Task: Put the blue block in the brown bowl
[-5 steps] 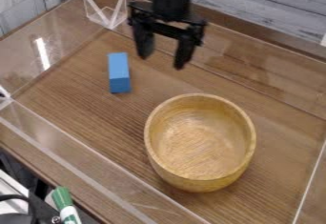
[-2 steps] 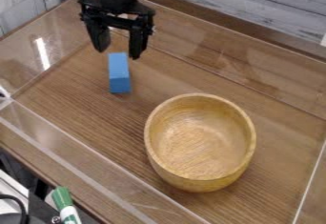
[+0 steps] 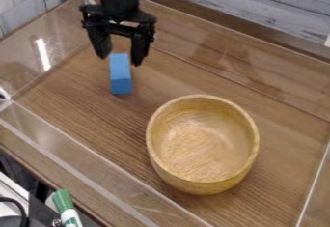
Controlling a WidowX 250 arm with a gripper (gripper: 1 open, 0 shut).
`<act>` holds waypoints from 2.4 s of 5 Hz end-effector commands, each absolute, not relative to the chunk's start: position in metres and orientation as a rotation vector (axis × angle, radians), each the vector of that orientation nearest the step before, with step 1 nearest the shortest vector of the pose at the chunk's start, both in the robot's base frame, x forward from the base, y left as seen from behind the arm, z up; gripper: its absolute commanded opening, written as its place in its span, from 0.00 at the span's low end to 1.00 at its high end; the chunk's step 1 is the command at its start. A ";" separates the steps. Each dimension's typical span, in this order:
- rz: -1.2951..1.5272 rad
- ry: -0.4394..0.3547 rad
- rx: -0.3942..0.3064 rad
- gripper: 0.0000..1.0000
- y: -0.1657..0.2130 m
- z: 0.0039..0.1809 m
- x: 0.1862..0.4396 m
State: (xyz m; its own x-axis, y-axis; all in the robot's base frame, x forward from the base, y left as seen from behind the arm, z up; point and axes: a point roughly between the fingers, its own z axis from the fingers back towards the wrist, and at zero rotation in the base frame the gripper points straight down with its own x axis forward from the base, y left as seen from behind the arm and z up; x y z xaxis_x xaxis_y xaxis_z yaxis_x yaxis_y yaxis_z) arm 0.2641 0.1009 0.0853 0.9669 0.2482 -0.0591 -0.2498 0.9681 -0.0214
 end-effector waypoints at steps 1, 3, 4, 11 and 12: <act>0.291 0.011 -0.012 1.00 0.110 0.089 0.268; 0.329 0.014 0.003 1.00 0.115 0.080 0.267; 0.341 0.017 0.008 1.00 0.117 0.077 0.266; 0.386 -0.003 0.002 1.00 0.122 0.068 0.273; 0.391 -0.009 0.001 1.00 0.123 0.069 0.273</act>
